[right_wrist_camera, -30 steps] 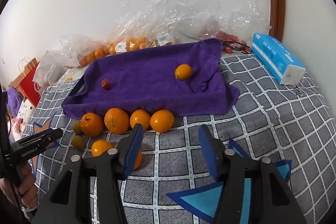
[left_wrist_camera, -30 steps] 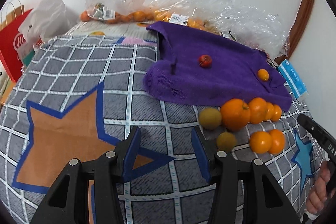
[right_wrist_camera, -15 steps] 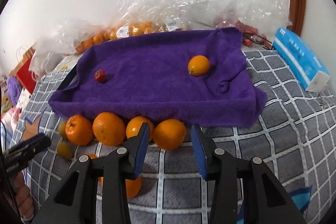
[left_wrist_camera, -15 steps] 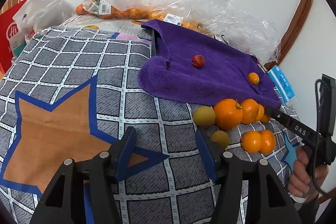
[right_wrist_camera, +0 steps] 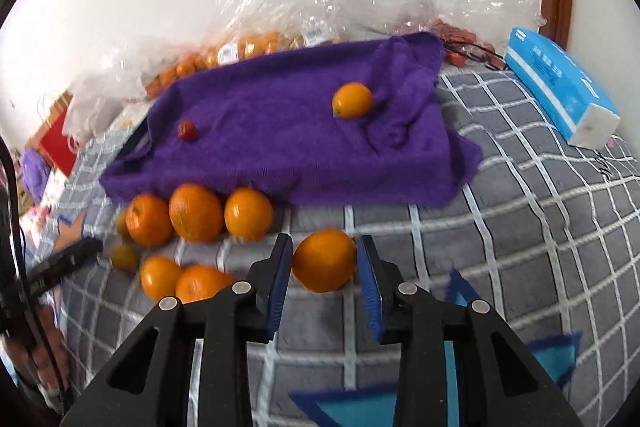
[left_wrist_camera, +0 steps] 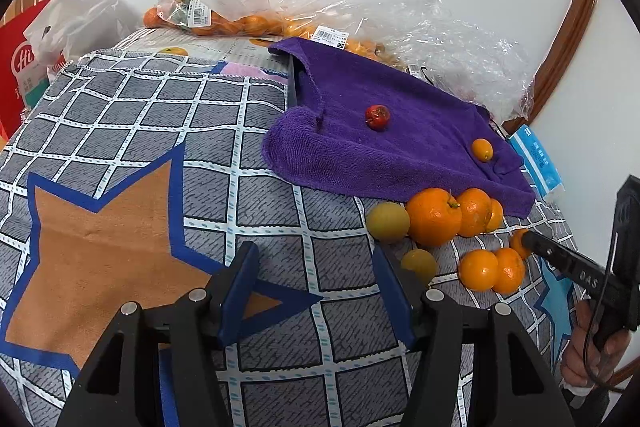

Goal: Organize fruits
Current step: 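Grasp another large orange beside the towel with the right gripper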

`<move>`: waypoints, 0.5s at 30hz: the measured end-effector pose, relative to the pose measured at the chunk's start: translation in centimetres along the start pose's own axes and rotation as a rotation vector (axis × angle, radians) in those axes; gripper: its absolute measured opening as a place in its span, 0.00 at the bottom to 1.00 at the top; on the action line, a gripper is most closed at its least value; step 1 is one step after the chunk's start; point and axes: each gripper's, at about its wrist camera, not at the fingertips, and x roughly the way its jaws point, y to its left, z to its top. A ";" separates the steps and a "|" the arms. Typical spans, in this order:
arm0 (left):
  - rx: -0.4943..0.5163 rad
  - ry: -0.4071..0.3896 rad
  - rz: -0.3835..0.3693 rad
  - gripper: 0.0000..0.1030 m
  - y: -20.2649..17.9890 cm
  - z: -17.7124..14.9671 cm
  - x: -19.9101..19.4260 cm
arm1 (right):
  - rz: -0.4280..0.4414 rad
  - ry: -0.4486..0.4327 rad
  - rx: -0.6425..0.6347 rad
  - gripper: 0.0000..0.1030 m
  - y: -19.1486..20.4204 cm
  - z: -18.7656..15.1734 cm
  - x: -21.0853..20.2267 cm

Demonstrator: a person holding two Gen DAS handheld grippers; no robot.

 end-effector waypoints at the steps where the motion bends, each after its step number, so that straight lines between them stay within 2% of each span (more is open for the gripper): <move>1: 0.001 0.000 0.001 0.55 0.0 0.0 0.0 | -0.002 0.003 -0.011 0.33 0.1 -0.2 0.0; 4: -0.001 0.000 -0.002 0.55 0.0 0.0 0.0 | -0.001 0.014 -0.016 0.35 0.5 -0.4 0.9; 5: -0.003 -0.001 -0.004 0.55 0.0 0.0 0.0 | -0.007 0.015 -0.013 0.32 0.6 -0.5 1.4; 10: -0.009 -0.004 -0.016 0.55 0.1 -0.1 -0.1 | -0.056 -0.033 -0.052 0.32 1.4 -0.7 1.2; 15: 0.011 0.000 -0.048 0.55 -0.2 -0.2 -0.2 | -0.037 -0.078 0.010 0.32 0.2 -0.8 0.3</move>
